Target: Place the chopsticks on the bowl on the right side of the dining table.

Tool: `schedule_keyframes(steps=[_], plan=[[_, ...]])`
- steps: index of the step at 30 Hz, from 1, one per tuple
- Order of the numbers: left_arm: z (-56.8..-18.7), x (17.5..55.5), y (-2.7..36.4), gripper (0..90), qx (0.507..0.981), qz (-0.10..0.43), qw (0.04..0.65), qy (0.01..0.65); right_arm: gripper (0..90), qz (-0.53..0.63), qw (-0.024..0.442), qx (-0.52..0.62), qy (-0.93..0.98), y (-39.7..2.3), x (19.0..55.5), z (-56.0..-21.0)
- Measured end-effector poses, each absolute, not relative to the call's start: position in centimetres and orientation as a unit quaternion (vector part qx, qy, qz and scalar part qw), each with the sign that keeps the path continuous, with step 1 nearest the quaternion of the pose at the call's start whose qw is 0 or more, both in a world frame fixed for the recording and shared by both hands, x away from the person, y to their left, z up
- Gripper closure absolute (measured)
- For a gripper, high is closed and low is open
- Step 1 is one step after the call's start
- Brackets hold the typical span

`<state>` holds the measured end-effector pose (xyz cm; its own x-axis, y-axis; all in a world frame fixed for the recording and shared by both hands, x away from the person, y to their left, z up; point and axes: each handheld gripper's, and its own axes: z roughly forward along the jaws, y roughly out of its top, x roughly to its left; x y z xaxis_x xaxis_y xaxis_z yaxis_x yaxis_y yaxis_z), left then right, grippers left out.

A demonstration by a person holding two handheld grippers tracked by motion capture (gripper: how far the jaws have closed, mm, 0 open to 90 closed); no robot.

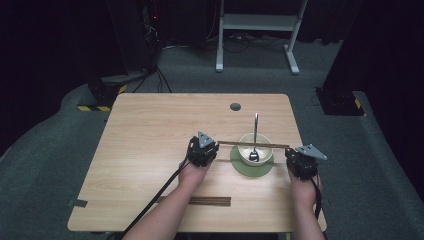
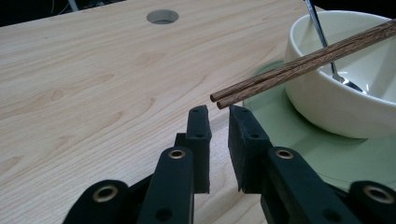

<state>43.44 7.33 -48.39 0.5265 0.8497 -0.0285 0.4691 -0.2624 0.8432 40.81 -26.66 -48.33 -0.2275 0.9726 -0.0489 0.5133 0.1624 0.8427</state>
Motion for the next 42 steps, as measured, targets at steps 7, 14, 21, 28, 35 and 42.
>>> schedule_keyframes(steps=[7, 14, 21, 28, 35, 42], plan=[[-48.4, 43.4, 7.4, 77.6, 0.763, 0.223, 0.425, 0.432, 74.6, 0.365, 0.316, 0.535, 0.693, -26.6, 40.8, -48.3], [-48.4, 43.3, 7.5, 75.9, 0.762, 0.223, 0.427, 0.432, 63.0, 0.361, 0.321, 0.539, 0.690, -26.6, 40.5, -48.2], [-48.4, 43.0, 8.3, 67.9, 0.763, 0.218, 0.429, 0.431, 48.2, 0.360, 0.336, 0.534, 0.687, -25.7, 39.5, -47.5], [-48.2, 41.8, 10.9, 48.2, 0.780, 0.216, 0.416, 0.415, 40.3, 0.377, 0.330, 0.519, 0.692, -23.9, 38.4, -46.5], [-48.2, 39.5, 15.9, 33.6, 0.784, 0.209, 0.408, 0.418, 36.8, 0.389, 0.308, 0.506, 0.706, -21.5, 37.2, -45.9], [-48.8, 36.5, 24.7, 24.2, 0.776, 0.224, 0.377, 0.453, 34.6, 0.400, 0.282, 0.492, 0.720, -18.8, 34.8, -46.2]])
